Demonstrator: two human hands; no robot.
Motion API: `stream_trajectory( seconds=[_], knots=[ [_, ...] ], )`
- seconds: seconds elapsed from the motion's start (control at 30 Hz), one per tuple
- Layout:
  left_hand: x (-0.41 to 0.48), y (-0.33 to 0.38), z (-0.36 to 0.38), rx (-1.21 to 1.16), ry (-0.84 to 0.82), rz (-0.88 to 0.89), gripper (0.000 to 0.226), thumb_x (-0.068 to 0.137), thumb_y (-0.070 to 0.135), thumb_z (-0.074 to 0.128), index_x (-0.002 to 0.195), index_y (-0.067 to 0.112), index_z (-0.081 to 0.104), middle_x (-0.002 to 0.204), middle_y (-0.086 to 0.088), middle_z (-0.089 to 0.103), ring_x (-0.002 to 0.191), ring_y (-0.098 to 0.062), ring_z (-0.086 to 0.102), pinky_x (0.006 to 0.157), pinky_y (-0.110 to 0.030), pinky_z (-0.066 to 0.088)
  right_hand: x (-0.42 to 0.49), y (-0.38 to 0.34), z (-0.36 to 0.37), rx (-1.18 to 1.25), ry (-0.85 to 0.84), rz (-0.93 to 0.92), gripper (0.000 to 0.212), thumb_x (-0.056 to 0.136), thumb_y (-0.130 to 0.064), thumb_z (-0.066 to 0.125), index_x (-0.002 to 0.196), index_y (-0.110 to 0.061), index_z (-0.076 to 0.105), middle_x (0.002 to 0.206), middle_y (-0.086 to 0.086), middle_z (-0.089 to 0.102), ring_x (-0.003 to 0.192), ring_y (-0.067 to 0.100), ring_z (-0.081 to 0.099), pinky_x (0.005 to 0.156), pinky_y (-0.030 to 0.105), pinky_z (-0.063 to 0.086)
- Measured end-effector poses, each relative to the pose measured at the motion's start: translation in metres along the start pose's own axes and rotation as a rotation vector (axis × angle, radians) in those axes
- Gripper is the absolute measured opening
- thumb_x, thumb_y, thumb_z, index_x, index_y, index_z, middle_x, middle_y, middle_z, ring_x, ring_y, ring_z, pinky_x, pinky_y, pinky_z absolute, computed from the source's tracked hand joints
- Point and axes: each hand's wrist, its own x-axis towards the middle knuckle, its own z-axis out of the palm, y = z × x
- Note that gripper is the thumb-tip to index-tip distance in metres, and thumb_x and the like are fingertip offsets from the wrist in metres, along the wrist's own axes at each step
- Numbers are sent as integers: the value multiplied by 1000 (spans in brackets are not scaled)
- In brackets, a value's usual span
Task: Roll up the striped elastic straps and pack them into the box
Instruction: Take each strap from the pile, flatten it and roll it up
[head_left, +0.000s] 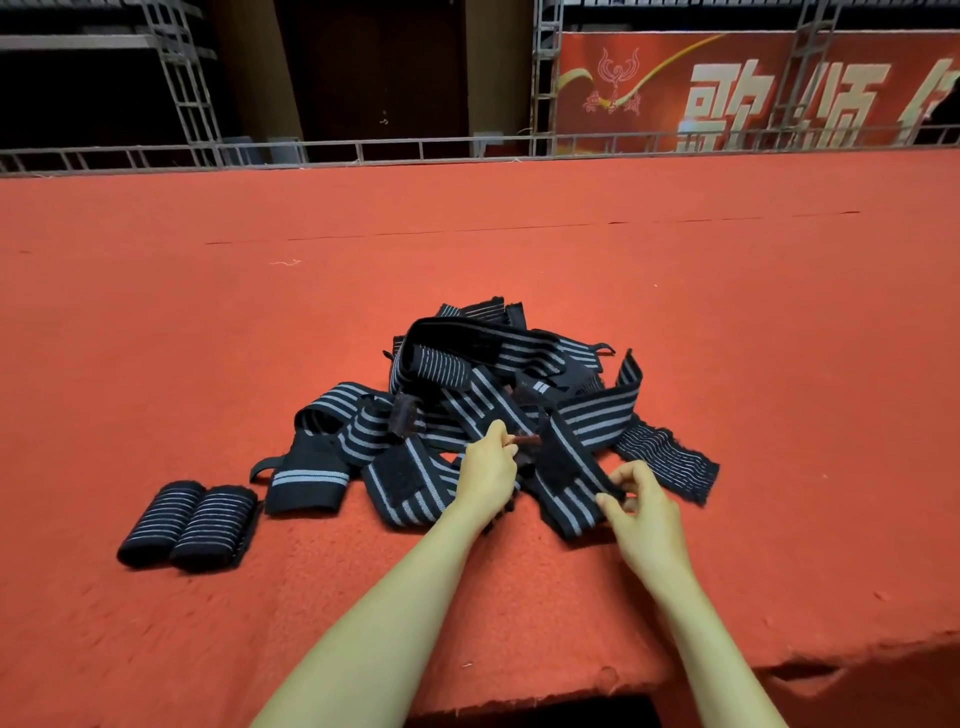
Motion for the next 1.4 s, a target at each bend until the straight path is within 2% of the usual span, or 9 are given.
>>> stream_trajectory(
  seconds=[0.17,0.27,0.33,0.57,0.7,0.8,1.0,1.2,1.4],
  knots=[
    [-1,2,0,43,-26,4,23,94,-1,35,76,15,31,109,-21,60,88,-33,59,50,-24,30,-5,-6,-3,66,-14,-5,18,85,-10,67,98,-14,56,85,-7,61,82,28,61,79,43,50],
    [-1,1,-3,28,14,-31,22,92,-2,33,78,14,32,108,-23,60,73,-25,53,50,-26,31,-11,-5,-9,111,23,9,24,82,-3,67,85,-21,51,83,-5,61,75,29,59,75,43,49],
    [1,-1,-8,10,46,-68,18,92,-3,32,82,12,34,109,-23,59,80,-26,58,50,-24,31,-18,1,-16,172,58,49,29,81,1,67,80,-22,50,86,-2,61,75,24,56,75,36,47],
    [3,-3,-7,86,28,-60,13,98,9,37,85,11,35,81,-6,48,54,-11,38,46,-24,28,-36,8,-27,228,90,71,25,82,3,65,83,-18,51,85,-4,60,70,11,53,67,20,41],
    [4,-2,-7,100,17,-76,9,96,5,33,89,9,37,91,-10,51,56,-12,41,45,-22,27,-44,14,-40,274,112,114,18,83,4,65,88,-10,54,93,3,60,75,2,52,69,16,38],
    [6,-3,-2,142,15,-59,9,97,4,33,91,9,37,104,-19,59,76,-25,56,53,-26,33,-56,15,-39,263,95,102,23,83,4,65,84,-16,52,88,0,61,73,13,53,65,9,41],
    [3,-3,-4,234,-4,-22,10,99,14,40,94,6,42,90,-15,57,73,-24,50,68,-40,44,-75,17,-40,263,91,124,23,83,1,66,86,-18,53,91,1,63,80,21,62,78,30,47],
    [-4,0,-6,300,-28,12,10,99,14,39,91,8,38,83,-11,51,73,-24,47,67,-40,40,-82,18,-46,248,124,156,18,83,2,66,90,-9,54,88,1,60,77,-2,53,76,23,38],
    [-4,-1,-5,304,-22,-1,10,99,13,37,91,7,38,77,-8,50,66,-20,45,61,-37,38,-67,30,-69,153,149,189,22,81,1,68,84,-15,53,88,4,60,81,19,56,78,28,39]
  ],
)
